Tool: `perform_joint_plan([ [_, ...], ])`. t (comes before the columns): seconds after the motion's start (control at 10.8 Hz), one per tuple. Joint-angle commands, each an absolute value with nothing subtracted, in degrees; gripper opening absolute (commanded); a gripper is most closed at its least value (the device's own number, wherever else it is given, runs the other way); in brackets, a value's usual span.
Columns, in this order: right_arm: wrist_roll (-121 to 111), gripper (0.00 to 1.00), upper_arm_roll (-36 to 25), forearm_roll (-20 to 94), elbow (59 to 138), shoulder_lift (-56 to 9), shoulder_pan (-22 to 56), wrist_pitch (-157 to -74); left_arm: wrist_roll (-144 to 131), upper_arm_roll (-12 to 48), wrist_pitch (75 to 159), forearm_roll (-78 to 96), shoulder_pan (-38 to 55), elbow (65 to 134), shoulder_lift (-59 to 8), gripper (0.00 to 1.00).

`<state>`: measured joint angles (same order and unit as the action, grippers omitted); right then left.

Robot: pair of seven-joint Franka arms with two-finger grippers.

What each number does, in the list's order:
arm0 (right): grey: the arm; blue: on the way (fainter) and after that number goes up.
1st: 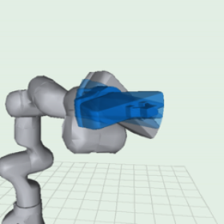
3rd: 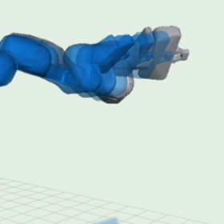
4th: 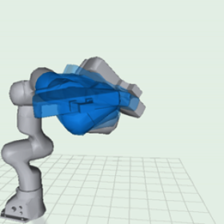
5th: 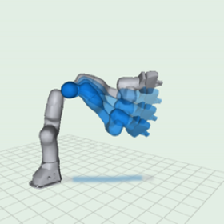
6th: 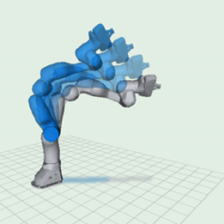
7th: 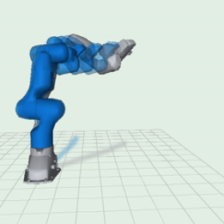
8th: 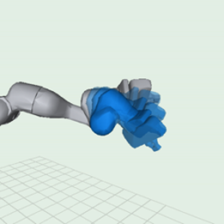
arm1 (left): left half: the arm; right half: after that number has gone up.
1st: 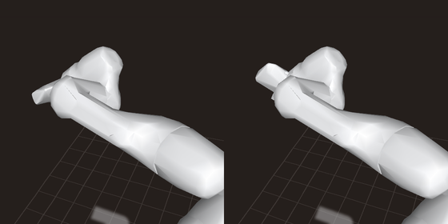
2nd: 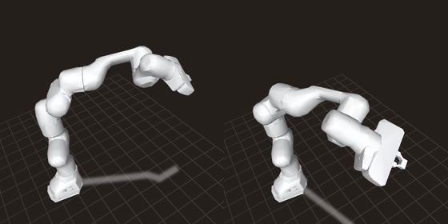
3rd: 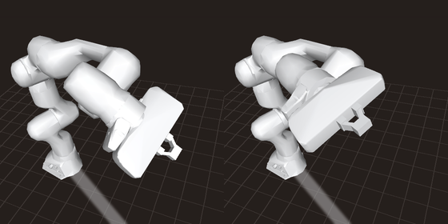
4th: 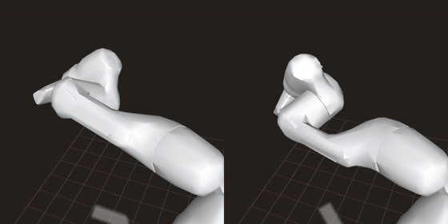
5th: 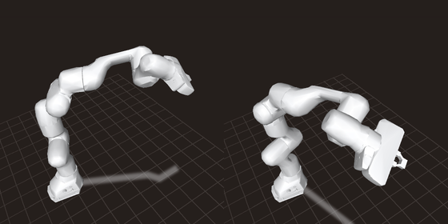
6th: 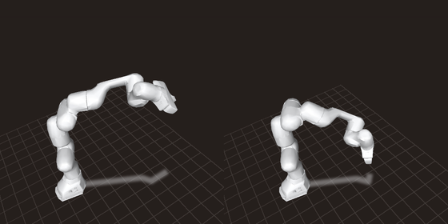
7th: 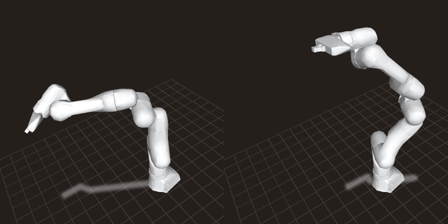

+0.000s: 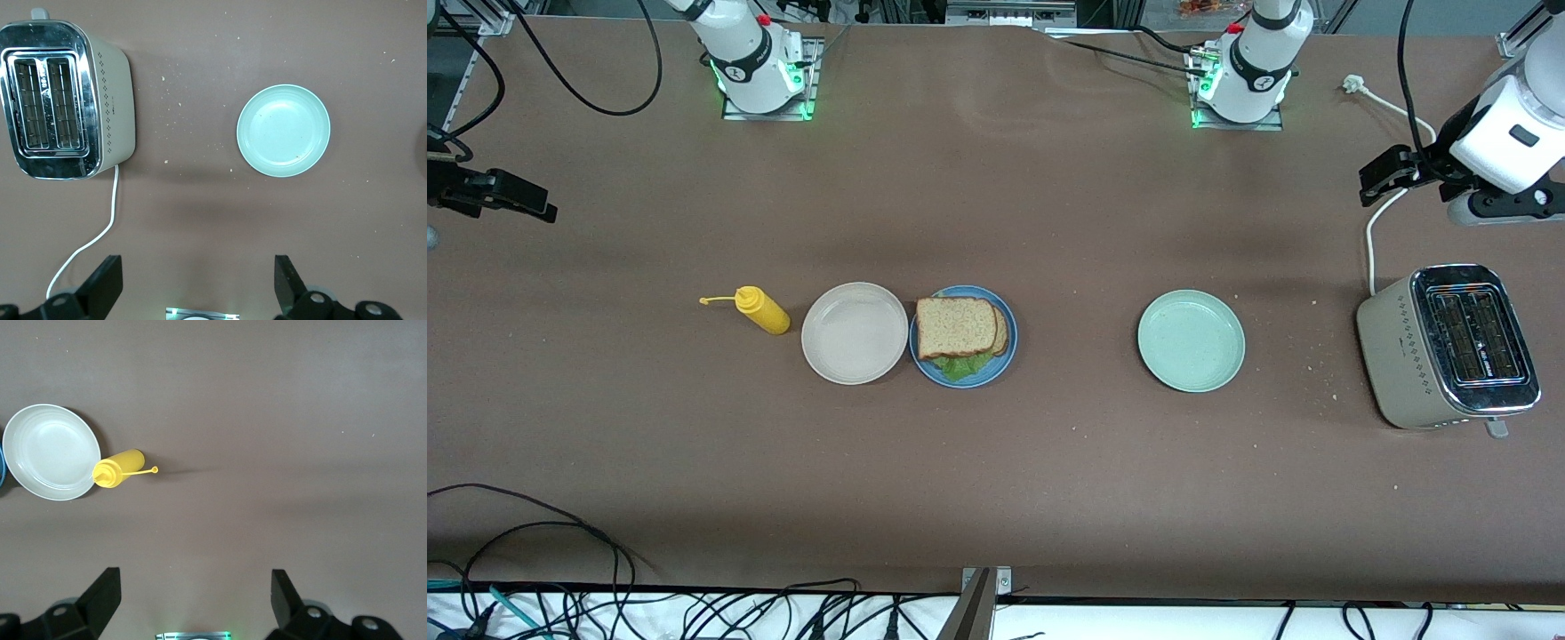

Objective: Make sandwich in blue plate with both arms

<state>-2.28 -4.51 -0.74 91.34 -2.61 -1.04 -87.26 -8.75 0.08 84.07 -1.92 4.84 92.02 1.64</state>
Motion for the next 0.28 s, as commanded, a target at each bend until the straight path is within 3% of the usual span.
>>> perform_joint_plan([
  [0.0,-1.41,1.0,-4.39,-0.88,90.44,-2.81,-0.79,-86.66,-8.96,0.7,81.39,-3.43,5.1,87.36,-0.97,1.0],
  [0.19,-1.41,1.0,-4.39,-0.88,90.44,-2.81,-0.79,-86.66,-8.96,0.79,81.3,-2.9,4.4,86.84,-1.49,1.0],
])
